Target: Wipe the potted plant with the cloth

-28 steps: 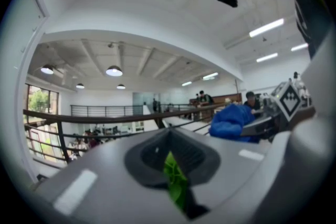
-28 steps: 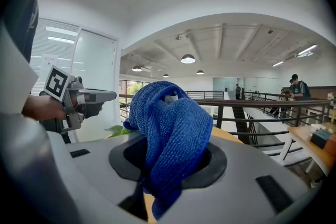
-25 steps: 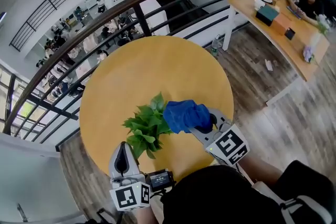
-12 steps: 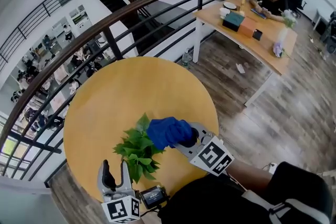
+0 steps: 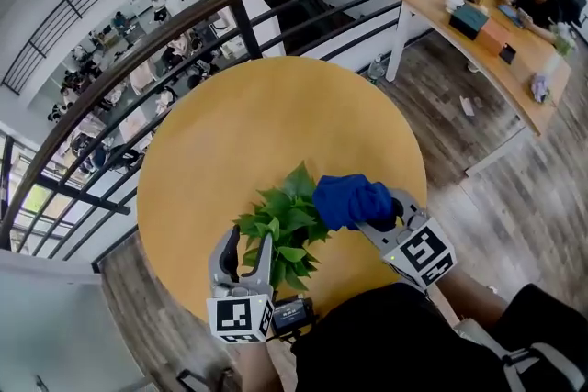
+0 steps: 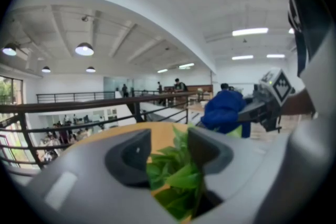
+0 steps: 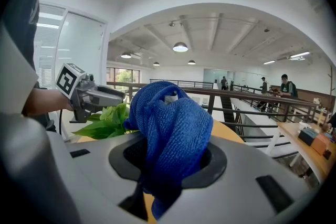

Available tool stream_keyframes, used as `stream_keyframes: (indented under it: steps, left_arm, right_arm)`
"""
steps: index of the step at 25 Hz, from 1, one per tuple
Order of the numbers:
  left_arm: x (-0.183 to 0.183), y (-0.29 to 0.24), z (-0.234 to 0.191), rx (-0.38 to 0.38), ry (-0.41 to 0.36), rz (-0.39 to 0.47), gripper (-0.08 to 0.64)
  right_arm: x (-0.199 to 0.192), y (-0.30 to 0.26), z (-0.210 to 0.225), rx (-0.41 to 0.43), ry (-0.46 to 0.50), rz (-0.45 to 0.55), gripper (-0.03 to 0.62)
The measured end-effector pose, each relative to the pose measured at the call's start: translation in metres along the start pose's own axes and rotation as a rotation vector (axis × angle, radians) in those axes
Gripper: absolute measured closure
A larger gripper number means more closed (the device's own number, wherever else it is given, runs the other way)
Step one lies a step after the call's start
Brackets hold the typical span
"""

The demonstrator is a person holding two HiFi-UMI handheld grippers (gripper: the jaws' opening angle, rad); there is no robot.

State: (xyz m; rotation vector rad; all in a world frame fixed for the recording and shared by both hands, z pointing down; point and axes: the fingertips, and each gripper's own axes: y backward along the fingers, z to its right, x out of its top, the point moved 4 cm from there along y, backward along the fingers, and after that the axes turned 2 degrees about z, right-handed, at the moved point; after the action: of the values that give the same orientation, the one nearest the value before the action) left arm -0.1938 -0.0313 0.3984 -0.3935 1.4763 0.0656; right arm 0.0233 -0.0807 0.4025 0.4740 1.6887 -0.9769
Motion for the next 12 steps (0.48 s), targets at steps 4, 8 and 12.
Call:
stream_keyframes:
  steps: [4,8,12]
  left_arm:
    - [0.0,-0.003,-0.004,0.02,-0.011,-0.018,0.506]
    - [-0.007,-0.006,-0.003,0.037,-0.002,-0.063,0.561]
    - [-0.01,-0.002,-0.004,0.051,0.013,-0.082,0.561]
  right_arm:
    - [-0.002,-0.01,0.005,0.019,0.004,-0.003,0.446]
    - [-0.008,-0.015,0.01,0.022,0.033,-0.017,0.446]
    - [-0.027,-0.017,0.019,-0.019,0.108,-0.093,0.446]
